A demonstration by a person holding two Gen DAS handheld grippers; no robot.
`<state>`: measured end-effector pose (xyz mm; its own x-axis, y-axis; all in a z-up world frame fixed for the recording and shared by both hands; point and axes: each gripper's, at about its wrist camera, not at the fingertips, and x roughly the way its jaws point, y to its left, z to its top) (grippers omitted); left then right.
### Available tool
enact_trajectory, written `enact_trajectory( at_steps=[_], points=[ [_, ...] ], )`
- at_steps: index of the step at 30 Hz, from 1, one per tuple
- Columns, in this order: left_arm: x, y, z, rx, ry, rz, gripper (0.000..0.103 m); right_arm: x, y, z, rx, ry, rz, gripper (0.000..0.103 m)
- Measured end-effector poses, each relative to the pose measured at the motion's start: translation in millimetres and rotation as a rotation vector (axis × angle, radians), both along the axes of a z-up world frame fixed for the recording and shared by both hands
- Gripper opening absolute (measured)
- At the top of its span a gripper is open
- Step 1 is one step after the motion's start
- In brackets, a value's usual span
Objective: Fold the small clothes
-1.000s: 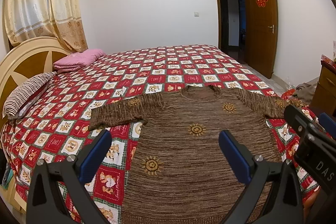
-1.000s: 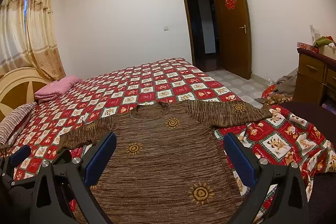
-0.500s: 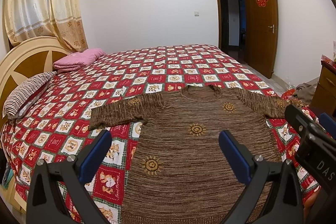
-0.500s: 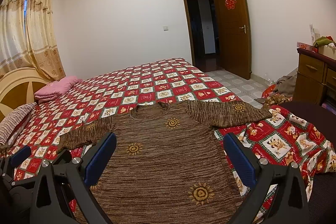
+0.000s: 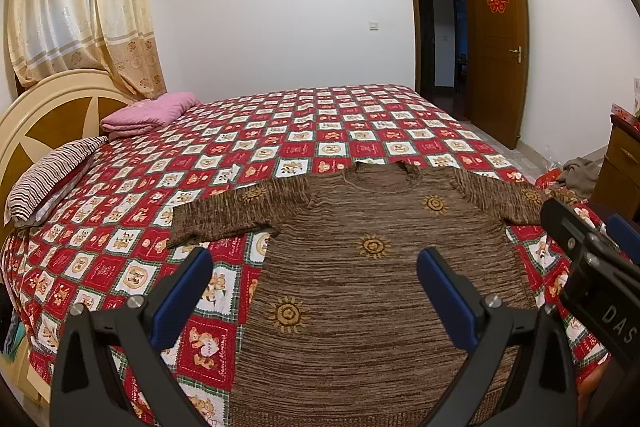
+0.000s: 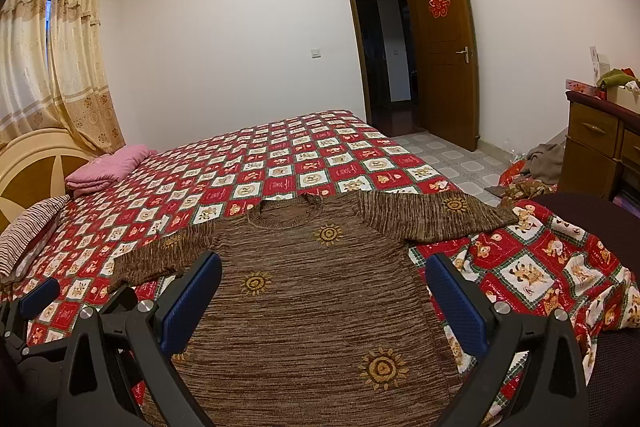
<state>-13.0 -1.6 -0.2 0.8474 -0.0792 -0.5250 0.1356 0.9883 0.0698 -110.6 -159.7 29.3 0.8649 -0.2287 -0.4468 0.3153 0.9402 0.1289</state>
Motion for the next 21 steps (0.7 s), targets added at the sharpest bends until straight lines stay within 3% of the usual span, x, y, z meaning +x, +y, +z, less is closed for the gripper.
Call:
enact_trajectory(
  at_steps=[21],
  points=[
    [-0.8,-1.2,-1.0,0.001,0.002,-0.002,0.103,1.3,0.4,-0.8,0.001,0.006,0.001,0.102]
  ],
)
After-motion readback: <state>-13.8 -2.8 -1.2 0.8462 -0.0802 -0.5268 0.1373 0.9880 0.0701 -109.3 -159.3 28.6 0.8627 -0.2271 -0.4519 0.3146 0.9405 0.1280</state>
